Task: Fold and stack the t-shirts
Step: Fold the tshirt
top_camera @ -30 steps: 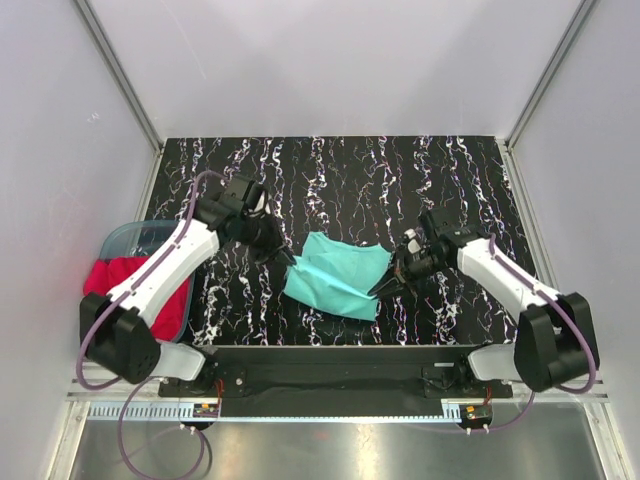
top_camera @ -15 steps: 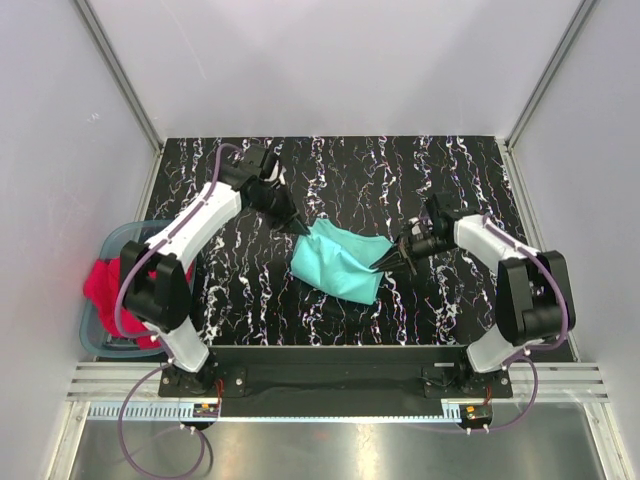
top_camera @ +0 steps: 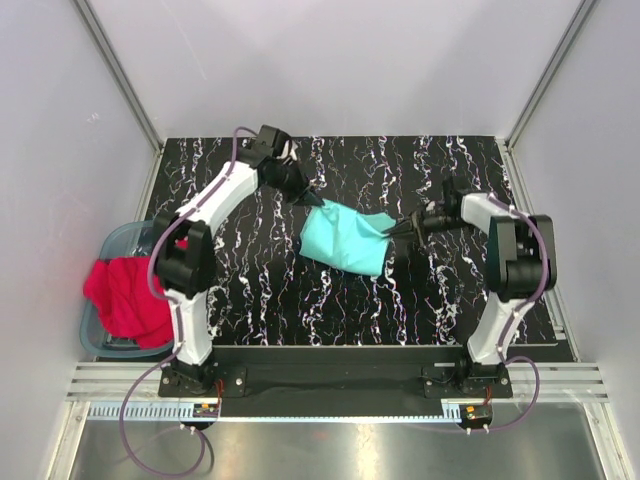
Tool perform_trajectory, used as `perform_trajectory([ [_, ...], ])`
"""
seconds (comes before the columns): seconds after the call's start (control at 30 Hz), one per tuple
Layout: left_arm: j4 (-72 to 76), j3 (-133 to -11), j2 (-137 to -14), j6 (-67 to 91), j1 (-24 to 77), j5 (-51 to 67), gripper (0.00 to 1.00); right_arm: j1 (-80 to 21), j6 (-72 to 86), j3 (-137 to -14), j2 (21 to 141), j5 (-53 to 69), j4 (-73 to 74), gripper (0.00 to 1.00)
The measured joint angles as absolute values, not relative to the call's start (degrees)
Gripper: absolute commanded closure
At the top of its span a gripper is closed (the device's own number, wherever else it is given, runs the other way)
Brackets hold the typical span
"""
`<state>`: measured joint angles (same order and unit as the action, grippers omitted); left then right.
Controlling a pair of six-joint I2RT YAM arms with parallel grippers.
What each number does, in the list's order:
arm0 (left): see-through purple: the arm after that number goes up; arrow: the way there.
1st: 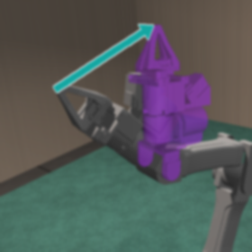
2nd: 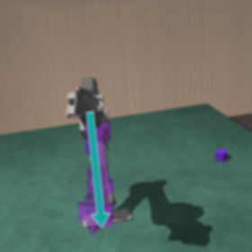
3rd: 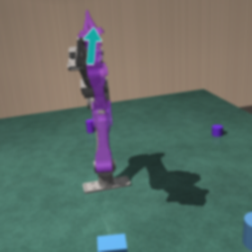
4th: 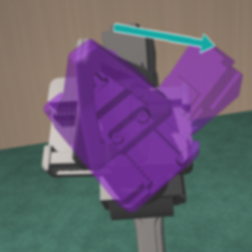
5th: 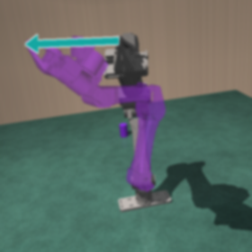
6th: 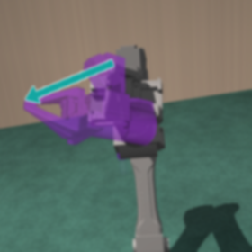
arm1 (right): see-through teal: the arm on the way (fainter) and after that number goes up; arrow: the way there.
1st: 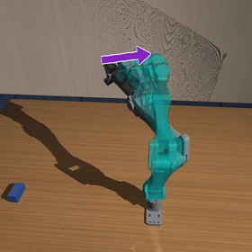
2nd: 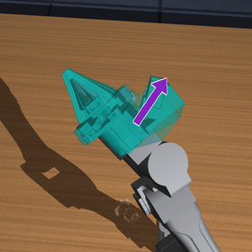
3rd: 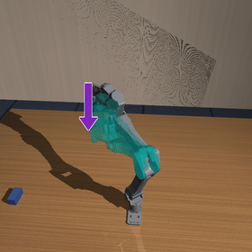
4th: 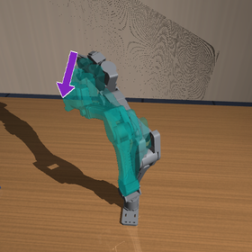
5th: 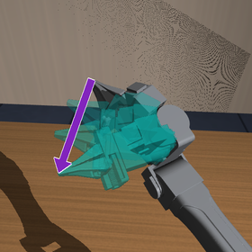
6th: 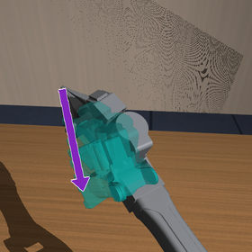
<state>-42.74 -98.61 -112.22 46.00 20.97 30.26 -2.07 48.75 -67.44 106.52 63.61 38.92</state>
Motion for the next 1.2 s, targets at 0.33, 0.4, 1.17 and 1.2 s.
perform_trajectory([
  [0.33,-30.46,-124.70,-135.22,50.00,18.39,30.30,0.57,3.55,50.09,-102.59,136.25,63.02,36.01,0.55],
  [0.4,-28.36,-127.35,-138.15,50.59,17.37,28.93,0.53,4.01,50.43,-115.39,144.62,62.33,35.81,0.31],
  [1.17,-27.90,-110.17,-122.23,29.69,18.90,25.02,0.26,1.67,29.78,-115.85,136.64,39.00,48.07,0.16],
  [1.2,-28.23,-111.18,-123.55,28.21,18.96,24.77,0.26,1.50,29.28,-115.77,136.55,38.06,48.12,0.16],
])
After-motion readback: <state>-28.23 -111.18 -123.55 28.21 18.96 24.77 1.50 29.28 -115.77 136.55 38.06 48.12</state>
